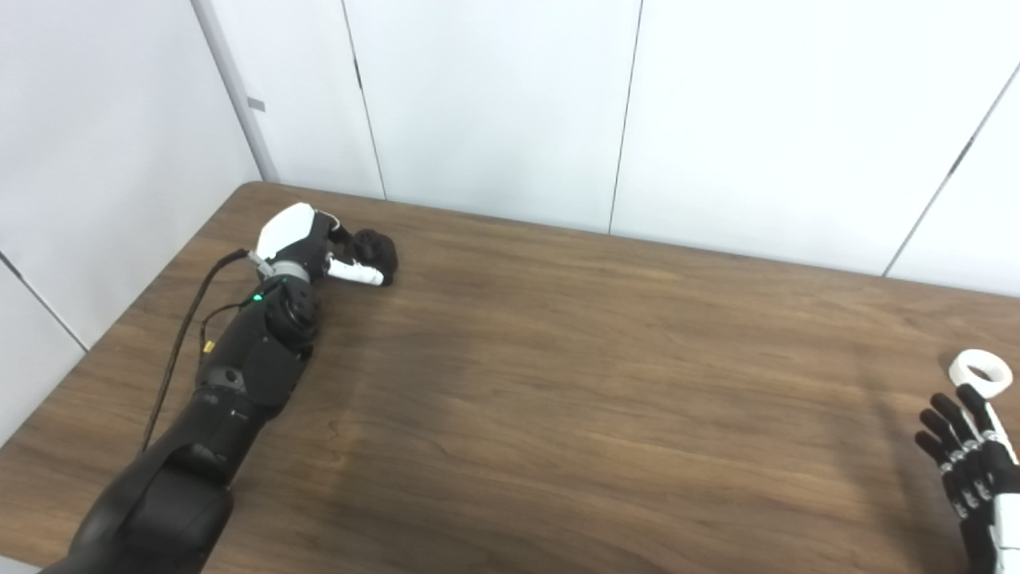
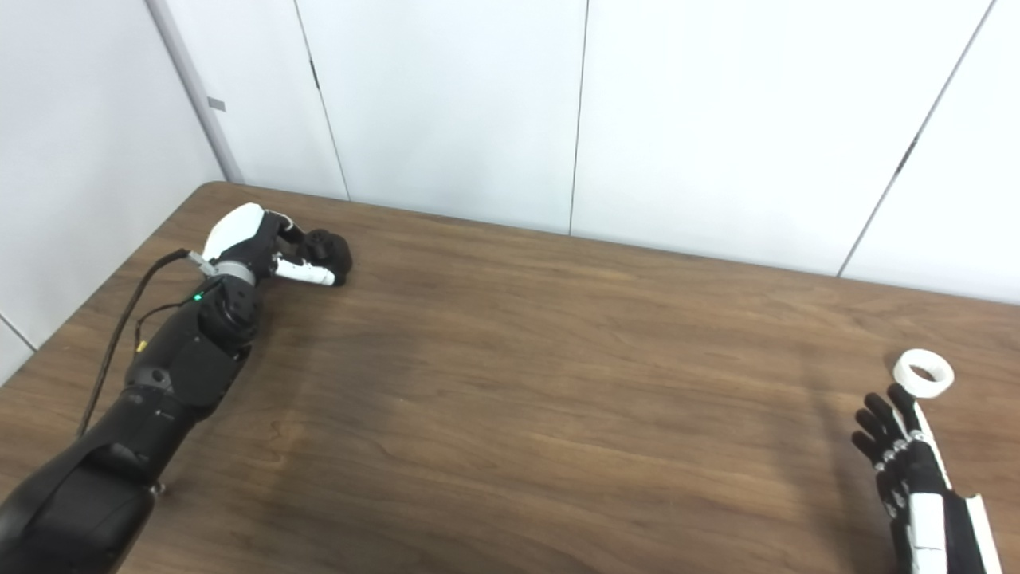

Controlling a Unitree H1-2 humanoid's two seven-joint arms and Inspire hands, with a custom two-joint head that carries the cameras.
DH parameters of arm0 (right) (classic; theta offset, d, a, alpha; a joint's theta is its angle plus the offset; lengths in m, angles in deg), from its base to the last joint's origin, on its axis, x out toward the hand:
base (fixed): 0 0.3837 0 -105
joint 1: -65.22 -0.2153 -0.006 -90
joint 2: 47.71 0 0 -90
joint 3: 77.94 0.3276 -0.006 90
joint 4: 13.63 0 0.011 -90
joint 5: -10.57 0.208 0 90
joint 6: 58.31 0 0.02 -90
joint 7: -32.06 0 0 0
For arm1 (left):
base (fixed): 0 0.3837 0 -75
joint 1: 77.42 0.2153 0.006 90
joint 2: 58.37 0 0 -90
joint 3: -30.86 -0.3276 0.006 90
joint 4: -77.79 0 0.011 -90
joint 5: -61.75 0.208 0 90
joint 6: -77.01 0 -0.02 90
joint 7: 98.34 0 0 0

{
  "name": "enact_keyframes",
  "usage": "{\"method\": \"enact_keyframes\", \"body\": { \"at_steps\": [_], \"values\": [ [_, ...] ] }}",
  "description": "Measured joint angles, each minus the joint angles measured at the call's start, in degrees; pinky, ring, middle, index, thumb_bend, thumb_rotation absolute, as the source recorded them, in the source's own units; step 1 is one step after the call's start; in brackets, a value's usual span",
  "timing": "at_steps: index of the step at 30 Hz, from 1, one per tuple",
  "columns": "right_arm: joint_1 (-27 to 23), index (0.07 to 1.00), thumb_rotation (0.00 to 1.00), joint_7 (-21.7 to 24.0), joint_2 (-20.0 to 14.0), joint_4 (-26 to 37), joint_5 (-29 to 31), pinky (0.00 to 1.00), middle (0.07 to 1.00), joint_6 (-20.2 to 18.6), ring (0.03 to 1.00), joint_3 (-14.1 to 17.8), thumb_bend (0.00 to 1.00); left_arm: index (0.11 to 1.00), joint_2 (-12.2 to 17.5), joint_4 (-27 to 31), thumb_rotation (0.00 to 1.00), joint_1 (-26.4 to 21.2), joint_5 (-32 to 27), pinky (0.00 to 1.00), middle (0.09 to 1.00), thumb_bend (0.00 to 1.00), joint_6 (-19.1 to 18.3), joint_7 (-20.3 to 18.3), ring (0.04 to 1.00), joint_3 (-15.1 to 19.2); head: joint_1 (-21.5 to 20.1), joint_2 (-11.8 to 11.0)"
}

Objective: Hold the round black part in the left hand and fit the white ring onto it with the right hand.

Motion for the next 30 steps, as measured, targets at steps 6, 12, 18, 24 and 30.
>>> {"method": "enact_keyframes", "body": {
  "at_steps": [6,12,18,24,30],
  "values": [
    [0.0,0.955,1.00,-0.1,0.0,0.0,-0.5,0.91,0.933,0.0,0.925,0.0,0.58,0.484,0.5,1.4,0.04,0.4,0.9,1.00,0.759,0.52,0.3,0.2,0.901,-0.1,-0.3,0.2],
    [0.0,0.958,0.99,0.0,0.0,0.0,-0.5,0.90,0.936,0.0,0.922,-0.1,0.60,0.483,0.8,7.2,0.05,2.5,2.5,1.00,0.758,0.52,0.2,-0.1,0.899,-0.6,-1.2,0.5],
    [-0.1,0.958,1.00,-0.1,0.1,-0.1,-1.4,0.89,0.937,0.0,0.925,-0.2,0.58,0.484,0.6,20.4,0.04,6.6,3.8,1.00,0.774,0.52,-2.9,-3.7,0.917,-1.4,-1.6,0.9],
    [-0.3,0.960,1.00,-0.2,0.2,-0.1,-2.1,0.90,0.942,0.0,0.932,-0.3,0.59,0.484,-2.9,35.5,0.04,10.7,4.7,1.00,0.786,0.52,-6.9,-11.1,0.943,0.4,-2.9,1.4],
    [-0.6,0.955,1.00,-0.6,0.6,0.0,-3.0,0.88,0.928,-0.1,0.912,-0.6,0.59,0.484,-7.5,44.7,0.04,14.8,8.0,1.00,0.783,0.52,-7.3,-18.7,0.922,1.7,-5.5,2.2]
  ]
}}
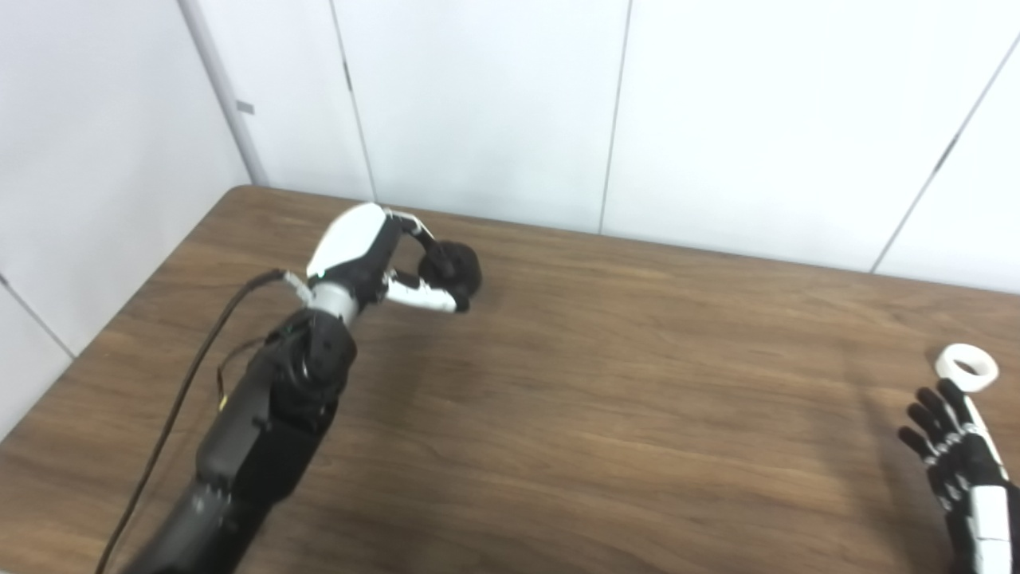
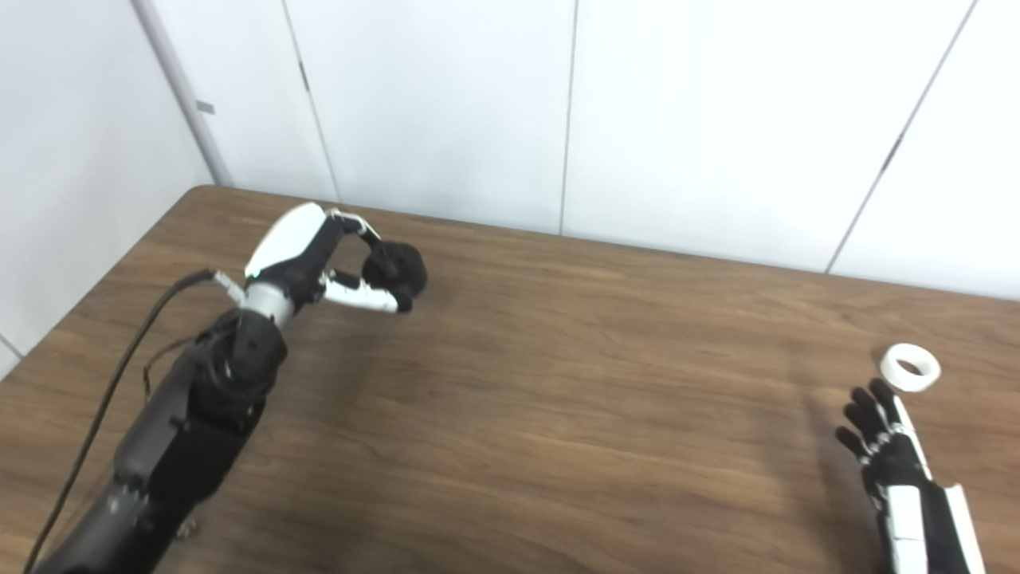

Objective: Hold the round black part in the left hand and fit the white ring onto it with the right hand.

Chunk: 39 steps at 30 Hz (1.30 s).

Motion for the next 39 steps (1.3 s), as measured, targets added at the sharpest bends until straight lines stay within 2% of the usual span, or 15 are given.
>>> {"method": "enact_keyframes", "body": {
  "at_steps": [7,11,15,19,26,33,39],
  "values": [
    [-0.1,0.954,1.00,-1.0,1.6,0.9,-1.3,0.89,0.928,-1.4,0.911,-0.7,0.58,0.483,-1.6,8.8,0.05,3.2,3.8,1.00,0.770,0.52,0.0,-5.6,0.893,-1.8,-3.4,1.3],
    [0.1,0.959,1.00,-1.7,3.5,2.2,-2.3,0.90,0.936,-3.0,0.918,-2.2,0.57,0.483,-2.9,11.9,0.05,6.1,7.2,1.00,0.767,0.52,0.1,-6.9,0.896,-6.0,-5.7,2.3],
    [0.6,0.959,1.00,-2.0,4.8,3.2,-3.7,0.91,0.935,-4.2,0.918,-3.2,0.54,0.482,-4.3,14.8,0.05,8.9,9.9,1.00,0.762,0.52,1.0,-8.1,0.898,-9.8,-9.2,4.2],
    [0.9,0.959,1.00,-3.2,6.5,4.0,-5.5,0.91,0.930,-4.9,0.913,-3.9,0.53,0.482,-6.0,16.4,0.05,11.1,12.9,1.00,0.760,0.52,3.2,-8.1,0.887,-12.8,-10.6,4.9],
    [1.4,0.968,1.00,-4.3,8.4,5.5,-7.1,0.95,0.936,-8.3,0.930,-5.5,0.52,0.482,-11.2,16.3,0.05,15.5,16.2,1.00,0.764,0.52,5.8,-7.6,0.888,-16.0,-12.3,6.7],
    [1.4,0.963,1.00,-5.5,8.7,6.0,-8.9,0.94,0.928,-9.1,0.926,-6.3,0.54,0.482,-11.4,13.4,0.05,18.0,19.2,1.00,0.777,0.52,10.1,-6.0,0.898,-17.8,-13.4,8.4],
    [2.1,0.969,1.00,-6.9,9.3,7.2,-9.1,0.95,0.935,-10.5,0.932,-6.9,0.52,0.482,-12.3,11.5,0.05,19.8,20.3,1.00,0.782,0.52,14.0,-1.8,0.905,-18.5,-14.1,9.4]
  ]
}}
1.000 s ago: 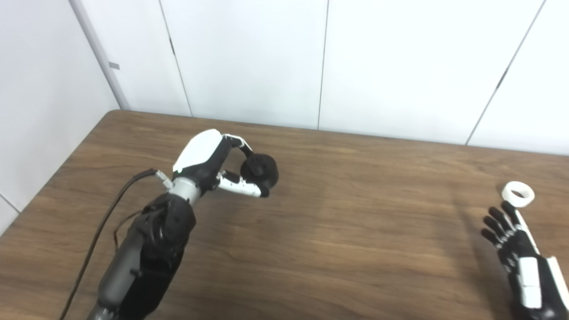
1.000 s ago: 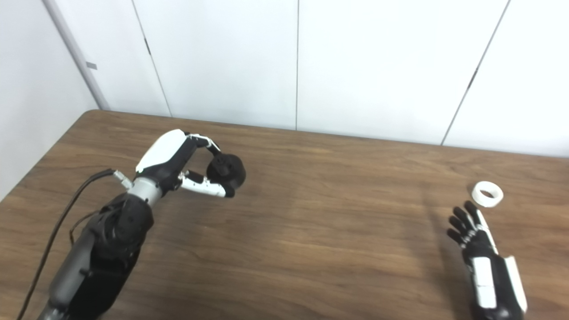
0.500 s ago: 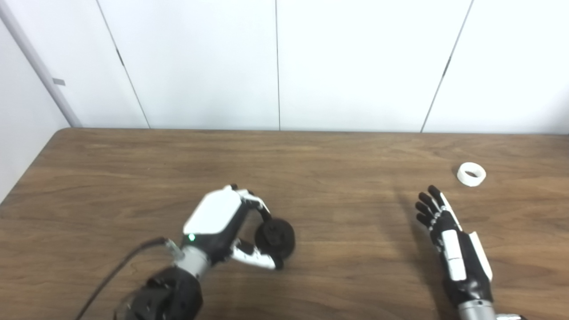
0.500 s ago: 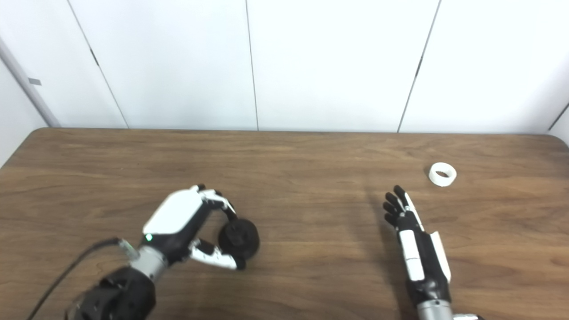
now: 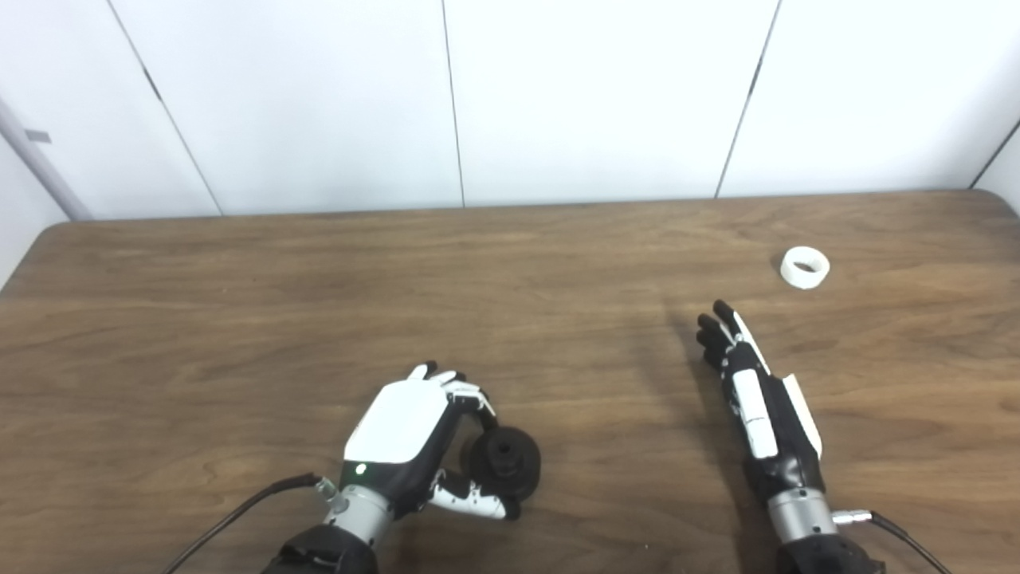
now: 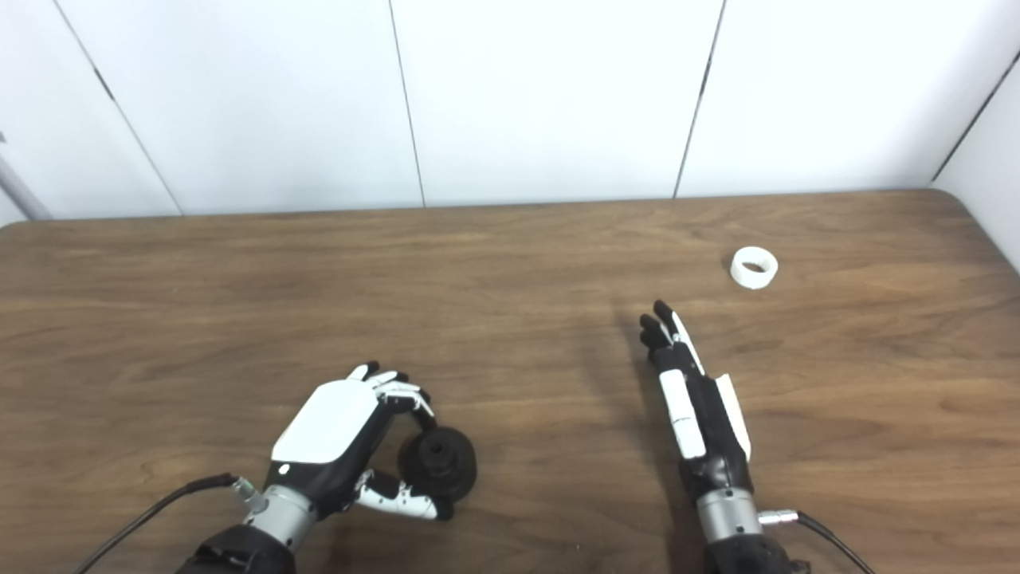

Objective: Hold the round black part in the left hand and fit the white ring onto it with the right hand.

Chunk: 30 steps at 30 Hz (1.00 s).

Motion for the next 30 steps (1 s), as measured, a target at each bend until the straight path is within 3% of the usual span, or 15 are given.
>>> {"method": "enact_keyframes", "body": {
  "at_steps": [13,22,28,30],
  "values": [
    [0.4,0.964,1.00,-0.2,-0.1,2.3,-0.8,0.94,0.928,-2.9,0.932,-0.3,0.53,0.483,-1.8,-0.4,0.05,1.5,1.2,1.00,0.795,0.52,0.4,0.3,0.915,-0.3,-1.1,2.1],
    [0.2,0.951,1.00,-0.2,-0.5,5.4,-2.6,0.92,0.923,-5.6,0.924,0.1,0.46,0.483,-2.1,-0.4,0.05,2.0,1.4,1.00,0.791,0.52,0.6,0.6,0.911,-0.1,-1.7,2.5],
    [-0.4,0.881,0.83,-1.5,-2.5,9.5,-11.3,0.89,0.884,-11.5,0.894,1.1,0.53,0.483,-2.1,-0.4,0.05,2.2,1.2,1.00,0.790,0.52,0.8,0.7,0.915,0.1,-1.7,2.5],
    [-0.9,0.878,0.78,-1.7,-4.0,10.6,-13.9,0.90,0.884,-13.1,0.895,1.3,0.51,0.483,-2.1,-0.4,0.05,2.2,1.3,1.00,0.798,0.52,0.8,0.7,0.921,0.2,-4.1,2.3]
  ]
}}
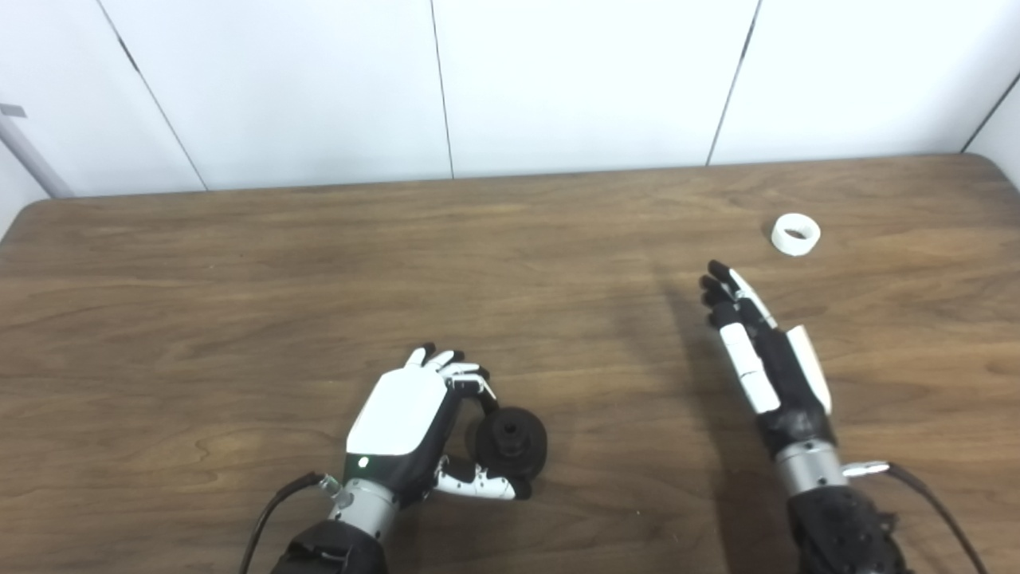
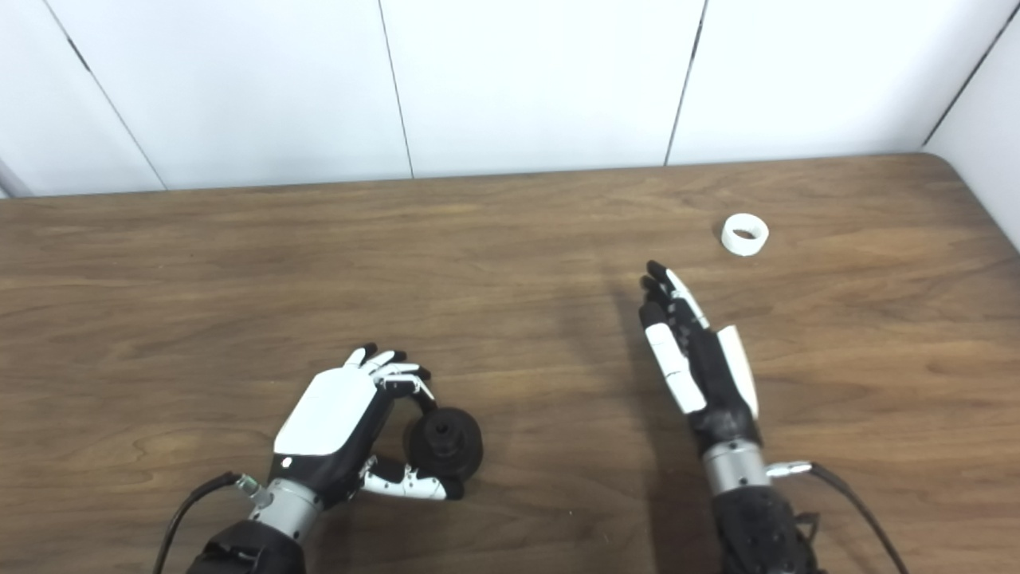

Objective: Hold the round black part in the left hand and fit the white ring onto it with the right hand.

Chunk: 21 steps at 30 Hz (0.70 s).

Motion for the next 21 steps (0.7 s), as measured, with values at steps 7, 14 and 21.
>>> {"method": "enact_keyframes", "body": {
  "at_steps": [7,14,21],
  "values": [
    [-3.8,0.859,0.57,0.4,-4.3,1.4,-3.2,0.81,0.890,-4.5,0.869,1.8,0.53,0.482,0.1,0.0,0.05,0.0,0.0,1.00,0.795,0.52,-0.2,-0.1,0.909,0.0,-3.4,-0.3],
    [-9.4,0.810,0.42,0.9,-10.0,1.6,-8.4,0.84,0.888,-8.2,0.882,2.8,0.62,0.482,0.9,-0.8,0.05,0.1,-0.4,1.00,0.787,0.52,1.9,1.3,0.900,0.8,-7.2,-0.7],
    [-14.6,0.800,0.38,1.6,-14.8,-3.0,-9.9,0.93,0.905,-9.6,0.942,3.9,0.66,0.481,1.2,-1.5,0.05,0.5,-1.8,1.00,0.780,0.52,3.2,2.2,0.898,1.7,-9.2,-1.0]
  ]
}}
